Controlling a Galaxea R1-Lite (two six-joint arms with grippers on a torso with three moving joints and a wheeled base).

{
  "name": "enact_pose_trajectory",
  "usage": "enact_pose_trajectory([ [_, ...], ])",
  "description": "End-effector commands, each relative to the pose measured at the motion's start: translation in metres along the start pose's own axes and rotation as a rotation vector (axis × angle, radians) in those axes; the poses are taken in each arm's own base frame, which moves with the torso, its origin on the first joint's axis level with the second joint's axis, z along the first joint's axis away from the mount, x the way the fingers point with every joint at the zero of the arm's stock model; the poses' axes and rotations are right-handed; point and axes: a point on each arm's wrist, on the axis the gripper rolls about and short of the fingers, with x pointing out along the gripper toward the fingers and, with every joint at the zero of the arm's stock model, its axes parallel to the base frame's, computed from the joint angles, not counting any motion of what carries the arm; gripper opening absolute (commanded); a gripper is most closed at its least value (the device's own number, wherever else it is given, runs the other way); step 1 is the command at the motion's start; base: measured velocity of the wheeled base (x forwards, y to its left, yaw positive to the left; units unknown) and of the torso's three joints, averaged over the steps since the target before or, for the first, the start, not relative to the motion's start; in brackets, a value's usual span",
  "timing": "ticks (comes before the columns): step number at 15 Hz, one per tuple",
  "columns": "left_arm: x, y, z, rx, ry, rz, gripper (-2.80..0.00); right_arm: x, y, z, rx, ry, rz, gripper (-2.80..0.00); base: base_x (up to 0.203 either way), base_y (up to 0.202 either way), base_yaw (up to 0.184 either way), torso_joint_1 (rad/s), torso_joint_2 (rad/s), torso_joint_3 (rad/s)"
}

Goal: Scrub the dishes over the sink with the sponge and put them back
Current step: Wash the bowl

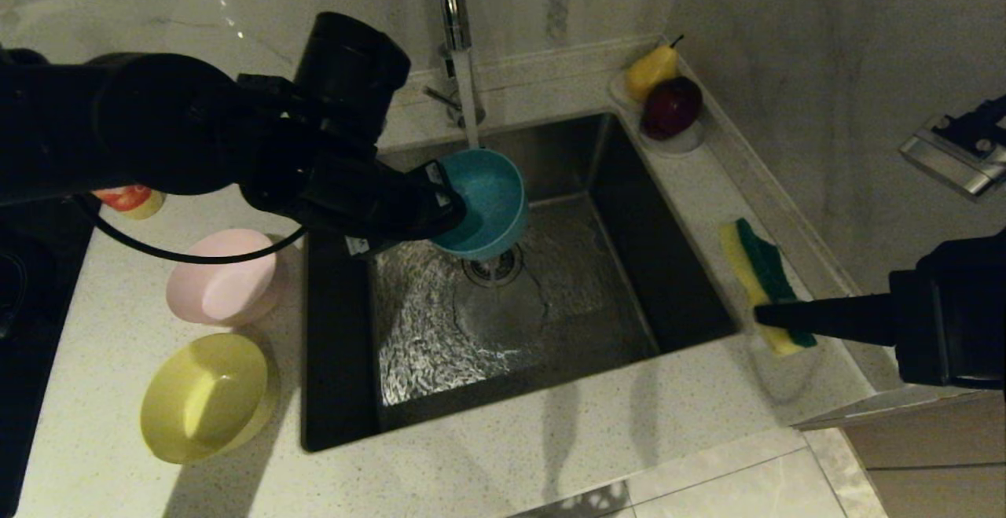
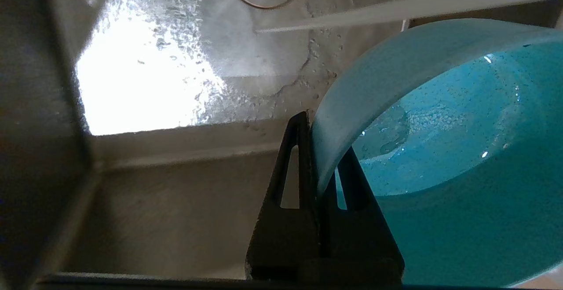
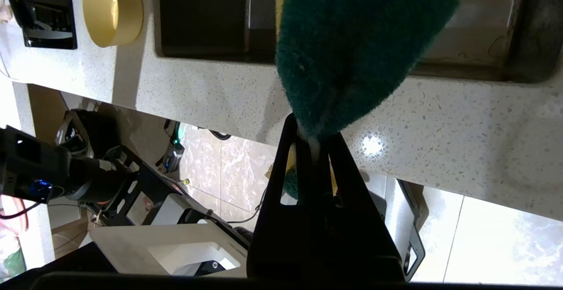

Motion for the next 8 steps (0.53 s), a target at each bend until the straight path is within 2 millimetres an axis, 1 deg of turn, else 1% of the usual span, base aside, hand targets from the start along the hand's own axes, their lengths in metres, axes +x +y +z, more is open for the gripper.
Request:
enact_pose_trajectory([
  [1,0.023,-0.002,-0.008,0.007,0.027,0.023,-2.80,-0.001,0.001,0.000,0.000,-0.004,0.005,-2.80,0.000,0.000,0.000,0.000,0.00,0.000],
  [6,0.031,-0.004,0.001,0.002,-0.030,0.055,-2.80,-0.002,0.001,0.000,0.001,-0.005,0.006,-2.80,0.000,0.000,0.000,0.000,0.00,0.000],
  [8,0.039,-0.001,0.007,-0.011,-0.052,0.079,-2.80,-0.002,0.001,0.000,0.001,-0.003,0.006,-2.80,0.000,0.000,0.000,0.000,0.00,0.000],
])
